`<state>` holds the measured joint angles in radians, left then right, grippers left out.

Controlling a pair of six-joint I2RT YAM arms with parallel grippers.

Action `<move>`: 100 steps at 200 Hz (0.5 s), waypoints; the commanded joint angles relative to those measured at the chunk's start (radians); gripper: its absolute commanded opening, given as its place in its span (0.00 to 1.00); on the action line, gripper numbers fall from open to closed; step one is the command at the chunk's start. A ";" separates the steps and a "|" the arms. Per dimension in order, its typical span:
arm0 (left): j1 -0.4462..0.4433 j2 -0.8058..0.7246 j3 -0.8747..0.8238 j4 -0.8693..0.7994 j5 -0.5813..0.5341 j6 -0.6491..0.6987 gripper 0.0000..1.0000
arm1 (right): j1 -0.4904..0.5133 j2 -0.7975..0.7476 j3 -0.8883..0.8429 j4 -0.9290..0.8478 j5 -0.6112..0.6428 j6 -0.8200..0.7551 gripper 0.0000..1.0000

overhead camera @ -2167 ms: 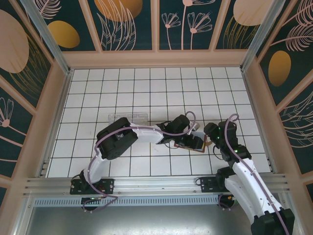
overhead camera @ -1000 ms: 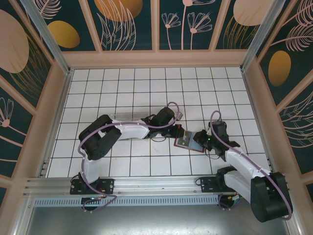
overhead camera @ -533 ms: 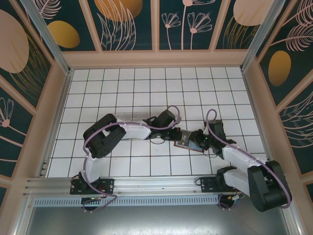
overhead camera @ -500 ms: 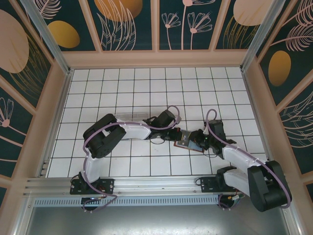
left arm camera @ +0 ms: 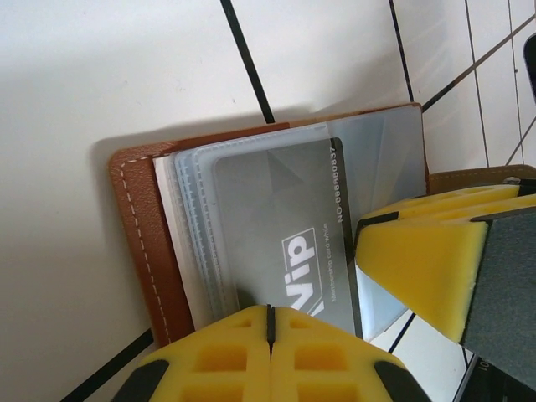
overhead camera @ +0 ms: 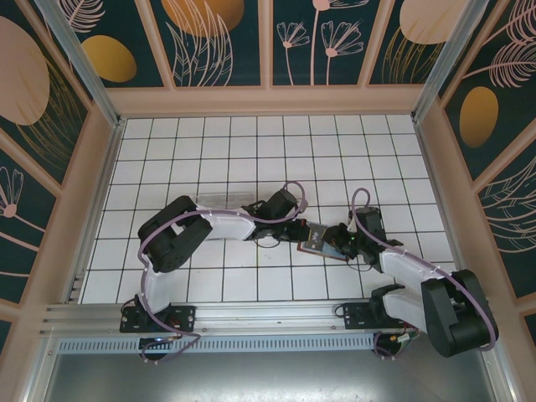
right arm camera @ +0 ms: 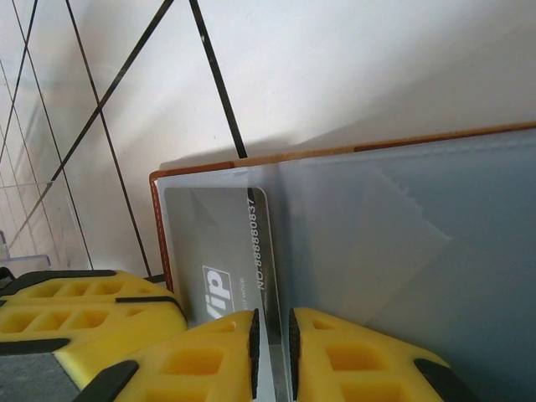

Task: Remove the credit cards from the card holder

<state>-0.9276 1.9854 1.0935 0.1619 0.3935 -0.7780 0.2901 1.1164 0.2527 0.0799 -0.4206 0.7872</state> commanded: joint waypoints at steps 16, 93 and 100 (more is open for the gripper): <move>0.005 -0.030 -0.010 -0.031 -0.026 0.006 0.00 | 0.007 0.019 -0.012 0.014 -0.004 -0.008 0.21; 0.005 0.020 -0.020 -0.045 -0.011 -0.009 0.00 | 0.006 0.027 -0.010 0.044 -0.030 -0.011 0.19; 0.005 0.024 -0.021 -0.044 -0.009 -0.010 0.00 | 0.008 0.030 -0.010 0.047 -0.033 -0.009 0.19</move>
<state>-0.9276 1.9842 1.0897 0.1444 0.3813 -0.7788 0.2901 1.1313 0.2527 0.0929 -0.4252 0.7872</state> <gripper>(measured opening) 0.060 0.197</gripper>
